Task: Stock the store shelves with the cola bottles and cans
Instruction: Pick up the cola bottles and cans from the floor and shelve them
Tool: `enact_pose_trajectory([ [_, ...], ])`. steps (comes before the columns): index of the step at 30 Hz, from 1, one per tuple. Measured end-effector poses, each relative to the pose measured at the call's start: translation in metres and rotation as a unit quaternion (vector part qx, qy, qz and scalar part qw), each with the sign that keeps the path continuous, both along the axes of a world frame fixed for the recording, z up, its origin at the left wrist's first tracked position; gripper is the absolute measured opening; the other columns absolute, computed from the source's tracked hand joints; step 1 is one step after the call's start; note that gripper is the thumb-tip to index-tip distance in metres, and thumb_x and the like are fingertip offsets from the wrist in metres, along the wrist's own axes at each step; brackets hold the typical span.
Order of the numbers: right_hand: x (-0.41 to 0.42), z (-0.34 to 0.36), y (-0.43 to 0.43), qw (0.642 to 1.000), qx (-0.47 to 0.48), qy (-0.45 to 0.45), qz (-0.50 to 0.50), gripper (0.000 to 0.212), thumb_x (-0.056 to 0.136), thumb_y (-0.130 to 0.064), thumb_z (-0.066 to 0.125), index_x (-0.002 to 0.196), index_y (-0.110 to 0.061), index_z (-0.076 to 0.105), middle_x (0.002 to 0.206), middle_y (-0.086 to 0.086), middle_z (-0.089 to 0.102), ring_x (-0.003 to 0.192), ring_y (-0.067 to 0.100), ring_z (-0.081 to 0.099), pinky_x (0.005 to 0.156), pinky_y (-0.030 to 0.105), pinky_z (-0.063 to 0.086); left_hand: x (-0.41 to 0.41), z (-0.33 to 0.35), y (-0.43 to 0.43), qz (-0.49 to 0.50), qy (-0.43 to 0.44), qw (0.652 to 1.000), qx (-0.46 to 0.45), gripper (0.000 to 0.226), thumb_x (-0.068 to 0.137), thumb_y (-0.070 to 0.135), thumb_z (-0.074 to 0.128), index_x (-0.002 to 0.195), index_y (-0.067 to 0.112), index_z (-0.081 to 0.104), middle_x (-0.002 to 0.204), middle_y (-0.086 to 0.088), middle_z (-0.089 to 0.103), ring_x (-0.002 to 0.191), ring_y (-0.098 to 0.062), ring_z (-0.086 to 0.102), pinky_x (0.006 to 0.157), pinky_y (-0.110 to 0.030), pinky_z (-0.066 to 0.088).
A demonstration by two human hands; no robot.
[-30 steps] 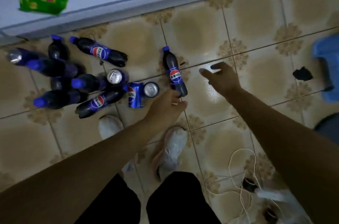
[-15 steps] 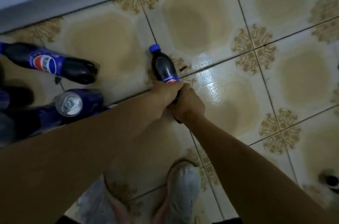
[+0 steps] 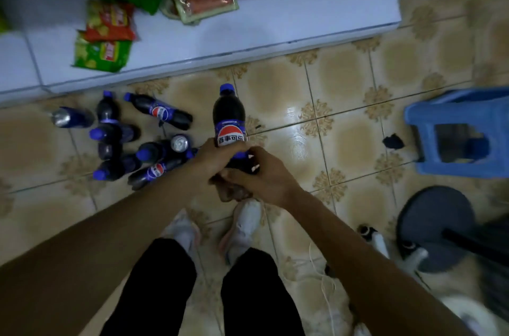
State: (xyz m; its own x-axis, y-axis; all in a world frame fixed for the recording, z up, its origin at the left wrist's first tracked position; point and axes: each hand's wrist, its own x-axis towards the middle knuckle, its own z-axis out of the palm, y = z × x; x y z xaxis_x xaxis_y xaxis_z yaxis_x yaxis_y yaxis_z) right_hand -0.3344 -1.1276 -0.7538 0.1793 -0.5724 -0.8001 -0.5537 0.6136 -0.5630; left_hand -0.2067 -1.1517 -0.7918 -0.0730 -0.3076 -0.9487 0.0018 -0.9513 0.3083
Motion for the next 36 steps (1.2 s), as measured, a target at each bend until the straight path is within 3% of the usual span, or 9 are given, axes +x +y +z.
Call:
enact_pose_trajectory([
  [3,0.016,0.091,-0.007,0.992,0.012,-0.099,-0.075,0.010,0.087,-0.030,0.069,0.094,-0.026,0.063,0.084,-0.007,0.069,0.064,-0.003,0.063,0.053,0.009,0.045,0.043,0.094,0.013,0.016,0.018,0.999,0.032,0.045,0.080,0.029,0.072,0.115,0.004,0.062,0.096,-0.015,0.068,0.080,-0.027,0.064,0.072,-0.034,0.054],
  [5,0.029,0.131,-0.006,0.970,0.007,-0.097,-0.222,0.014,0.090,-0.025,0.066,0.094,-0.012,0.062,0.087,0.009,0.067,0.061,0.006,0.063,0.050,0.012,0.046,0.066,0.149,0.027,0.041,0.038,0.998,0.038,0.036,0.081,0.032,0.070,0.104,0.006,0.065,0.083,-0.014,0.070,0.066,-0.023,0.065,0.060,-0.027,0.053],
  [9,0.070,0.191,-0.005,0.886,0.109,-0.153,-0.423,0.035,0.090,-0.045,0.060,0.101,-0.012,0.058,0.090,0.008,0.060,0.073,0.018,0.058,0.066,0.028,0.049,0.094,0.242,0.069,0.174,0.176,0.968,0.034,0.039,0.070,0.039,0.071,0.084,0.003,0.075,0.077,-0.016,0.071,0.063,-0.026,0.069,0.061,-0.031,0.058],
  [13,0.104,0.249,0.014,0.875,0.220,-0.331,-0.276,0.059,0.079,-0.068,0.056,0.091,-0.012,0.067,0.081,0.011,0.056,0.053,0.016,0.053,0.052,0.026,0.046,0.085,0.310,0.120,0.307,0.342,0.887,-0.047,0.073,0.041,0.037,0.091,0.098,-0.004,0.072,0.077,-0.021,0.068,0.058,-0.030,0.068,0.054,-0.034,0.057],
  [17,0.116,0.306,0.030,0.909,0.173,-0.343,-0.158,0.052,0.074,-0.052,0.070,0.095,-0.005,0.061,0.077,0.015,0.068,0.062,0.024,0.065,0.067,0.035,0.054,0.064,0.353,0.166,0.351,0.457,0.802,-0.157,0.072,0.054,0.040,0.088,0.110,0.001,0.068,0.079,-0.018,0.065,0.066,-0.031,0.068,0.063,-0.035,0.058],
  [23,0.175,0.369,0.066,0.960,-0.005,-0.278,0.033,0.034,0.074,-0.031,0.077,0.094,-0.010,0.059,0.084,0.018,0.067,0.070,0.034,0.066,0.076,0.051,0.058,0.072,0.382,0.221,0.454,0.330,0.794,-0.232,0.088,0.057,0.079,0.057,0.108,0.009,0.072,0.107,-0.016,0.070,0.097,-0.031,0.068,0.080,-0.042,0.056],
  [25,0.202,0.387,0.085,0.957,-0.107,-0.251,0.102,0.035,0.071,-0.035,0.079,0.093,-0.020,0.058,0.089,0.008,0.070,0.079,0.028,0.069,0.079,0.051,0.057,0.081,0.387,0.247,0.504,0.277,0.782,-0.240,0.097,0.059,0.080,0.051,0.124,0.009,0.063,0.129,-0.016,0.060,0.112,-0.031,0.061,0.084,-0.042,0.055],
  [29,0.250,0.417,0.121,0.921,-0.239,-0.248,0.183,0.041,0.061,-0.048,0.077,0.091,-0.035,0.054,0.085,-0.011,0.066,0.077,0.012,0.066,0.074,0.037,0.055,0.106,0.390,0.292,0.547,0.091,0.790,-0.261,0.086,0.064,0.079,0.034,0.123,0.020,0.059,0.123,-0.004,0.066,0.104,-0.019,0.065,0.091,-0.040,0.047],
  [36,0.350,0.451,0.187,0.887,-0.078,-0.426,0.161,0.035,0.072,-0.020,0.076,0.103,-0.015,0.060,0.089,0.010,0.067,0.071,0.023,0.067,0.065,0.034,0.054,0.174,0.405,0.360,0.629,0.195,0.683,-0.316,0.078,0.072,0.078,0.038,0.113,0.021,0.071,0.129,-0.013,0.061,0.121,-0.028,0.057,0.104,-0.044,0.038],
])
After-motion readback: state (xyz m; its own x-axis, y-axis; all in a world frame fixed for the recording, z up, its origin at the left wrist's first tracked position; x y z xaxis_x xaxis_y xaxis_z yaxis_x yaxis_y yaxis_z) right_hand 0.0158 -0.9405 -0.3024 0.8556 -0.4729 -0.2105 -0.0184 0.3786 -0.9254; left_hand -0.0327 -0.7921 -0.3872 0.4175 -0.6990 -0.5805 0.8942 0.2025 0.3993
